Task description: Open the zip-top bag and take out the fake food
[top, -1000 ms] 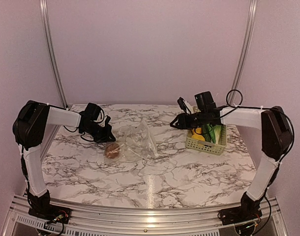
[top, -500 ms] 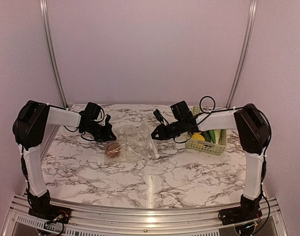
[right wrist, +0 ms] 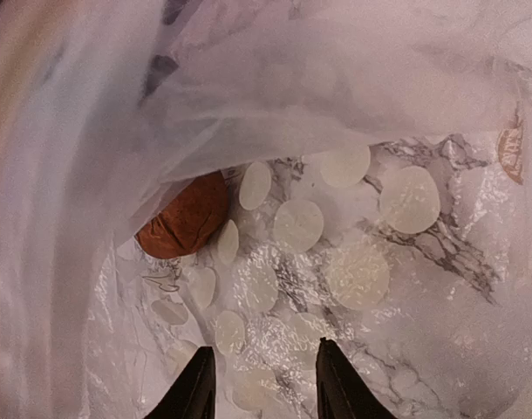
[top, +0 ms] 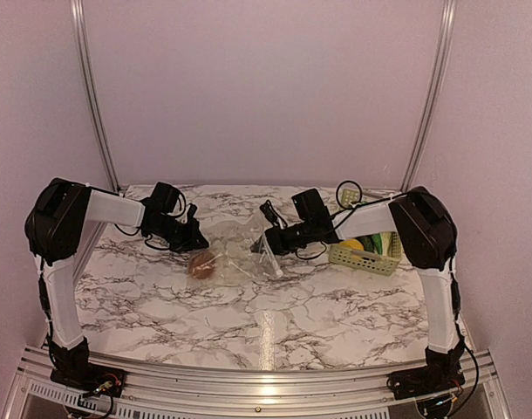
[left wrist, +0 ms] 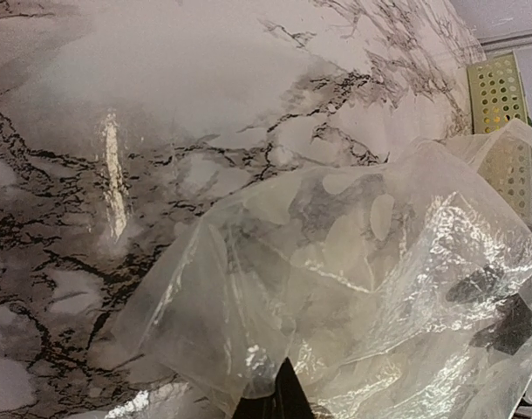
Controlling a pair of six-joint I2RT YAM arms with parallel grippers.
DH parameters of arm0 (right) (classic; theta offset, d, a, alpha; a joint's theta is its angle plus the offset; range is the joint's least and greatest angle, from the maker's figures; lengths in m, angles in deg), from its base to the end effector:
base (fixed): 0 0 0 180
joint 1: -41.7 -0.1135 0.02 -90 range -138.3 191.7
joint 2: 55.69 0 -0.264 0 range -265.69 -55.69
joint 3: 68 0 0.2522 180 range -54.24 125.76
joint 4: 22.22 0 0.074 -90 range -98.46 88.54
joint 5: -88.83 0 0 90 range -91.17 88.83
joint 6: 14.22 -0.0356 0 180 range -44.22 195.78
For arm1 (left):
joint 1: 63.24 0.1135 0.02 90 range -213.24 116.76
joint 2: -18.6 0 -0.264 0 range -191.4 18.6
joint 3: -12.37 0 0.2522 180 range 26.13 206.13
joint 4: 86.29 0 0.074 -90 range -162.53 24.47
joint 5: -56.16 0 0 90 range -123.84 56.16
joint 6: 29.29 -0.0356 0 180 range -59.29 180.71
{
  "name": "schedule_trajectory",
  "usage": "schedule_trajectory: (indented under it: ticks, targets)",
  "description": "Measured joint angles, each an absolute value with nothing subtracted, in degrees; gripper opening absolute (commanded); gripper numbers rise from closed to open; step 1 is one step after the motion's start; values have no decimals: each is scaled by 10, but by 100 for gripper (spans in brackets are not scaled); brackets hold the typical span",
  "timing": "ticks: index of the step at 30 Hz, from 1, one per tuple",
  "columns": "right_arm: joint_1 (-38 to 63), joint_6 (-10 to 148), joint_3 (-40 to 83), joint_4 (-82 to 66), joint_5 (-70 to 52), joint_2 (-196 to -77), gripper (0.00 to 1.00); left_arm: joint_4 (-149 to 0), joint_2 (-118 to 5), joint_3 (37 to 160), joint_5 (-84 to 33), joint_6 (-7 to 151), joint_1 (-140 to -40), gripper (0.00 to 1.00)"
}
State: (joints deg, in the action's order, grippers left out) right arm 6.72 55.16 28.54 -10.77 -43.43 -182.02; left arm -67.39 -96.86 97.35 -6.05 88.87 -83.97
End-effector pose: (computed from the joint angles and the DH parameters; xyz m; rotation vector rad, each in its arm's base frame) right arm 0.3720 0.2895 0.1347 -0.7143 2.3199 1.3228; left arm 0.3865 -0.1640 0.1439 0.0671 2.5362 -0.9559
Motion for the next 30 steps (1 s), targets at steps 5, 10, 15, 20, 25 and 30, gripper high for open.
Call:
schedule_trajectory:
  ticks: [5,10,15,20,25,30]
  targets:
    - [58,532,300,-132,-461,-1832,43,-675,-966,981,-58,904,-836,43]
    - [57,521,300,-136,-471,-1839,45,-666,-926,970,-58,917,-803,53]
    - [57,515,300,-137,-478,-1842,49,-643,-858,948,-59,903,-774,54]
    - [57,518,299,-136,-487,-1842,52,-630,-792,850,-55,897,-776,55]
    - [57,518,295,-136,-494,-1842,53,-630,-777,770,-42,903,-789,54]
    - [57,511,287,-141,-506,-1842,58,-646,-778,759,-29,915,-808,41]
